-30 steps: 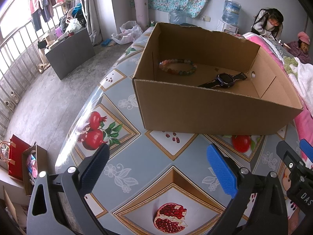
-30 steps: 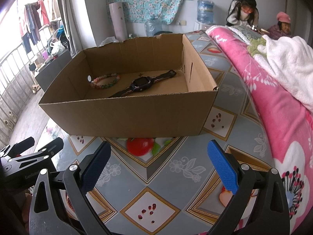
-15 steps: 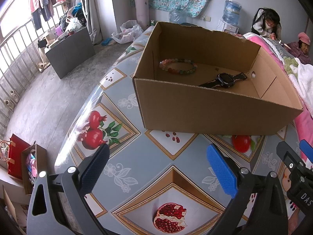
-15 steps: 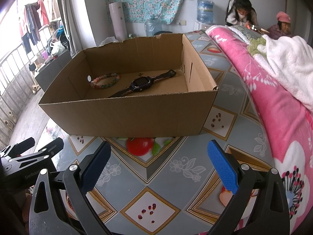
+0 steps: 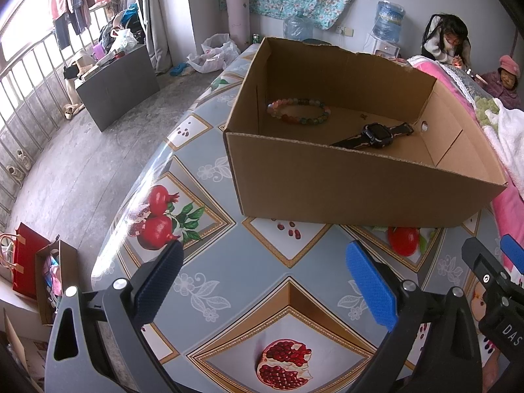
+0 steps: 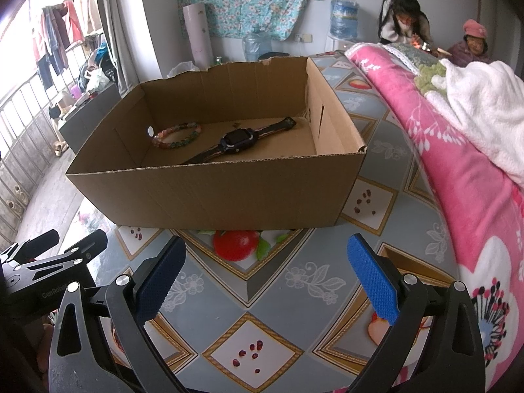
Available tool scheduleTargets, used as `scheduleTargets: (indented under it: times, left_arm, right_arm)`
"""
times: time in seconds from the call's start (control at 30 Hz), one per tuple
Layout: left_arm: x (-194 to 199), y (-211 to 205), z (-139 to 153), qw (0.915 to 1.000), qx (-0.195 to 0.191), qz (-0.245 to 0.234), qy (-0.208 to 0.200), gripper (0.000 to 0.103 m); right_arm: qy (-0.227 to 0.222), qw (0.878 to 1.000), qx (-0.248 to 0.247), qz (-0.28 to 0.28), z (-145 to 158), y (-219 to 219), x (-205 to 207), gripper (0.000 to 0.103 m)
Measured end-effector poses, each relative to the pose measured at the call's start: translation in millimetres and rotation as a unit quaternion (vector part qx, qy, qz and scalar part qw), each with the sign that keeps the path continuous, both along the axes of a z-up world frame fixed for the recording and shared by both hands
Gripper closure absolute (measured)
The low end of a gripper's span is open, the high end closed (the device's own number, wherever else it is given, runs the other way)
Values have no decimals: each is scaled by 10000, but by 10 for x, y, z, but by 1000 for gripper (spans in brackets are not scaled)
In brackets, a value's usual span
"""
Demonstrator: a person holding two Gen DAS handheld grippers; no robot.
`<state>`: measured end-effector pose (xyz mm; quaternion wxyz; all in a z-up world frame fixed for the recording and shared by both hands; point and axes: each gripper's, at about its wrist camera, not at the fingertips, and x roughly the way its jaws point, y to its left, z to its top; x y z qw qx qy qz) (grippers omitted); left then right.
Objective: Organize jewelry
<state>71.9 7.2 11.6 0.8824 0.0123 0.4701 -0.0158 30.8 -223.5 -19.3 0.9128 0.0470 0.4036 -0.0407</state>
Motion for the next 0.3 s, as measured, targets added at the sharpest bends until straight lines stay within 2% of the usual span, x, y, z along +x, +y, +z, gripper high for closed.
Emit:
scheduleTargets:
  times: [0.3]
  left_arm:
    - [-18, -6, -9, 10000, -11, 23, 23, 6]
  right_arm:
    - [4, 10000, 0, 6, -9, 2, 4, 8]
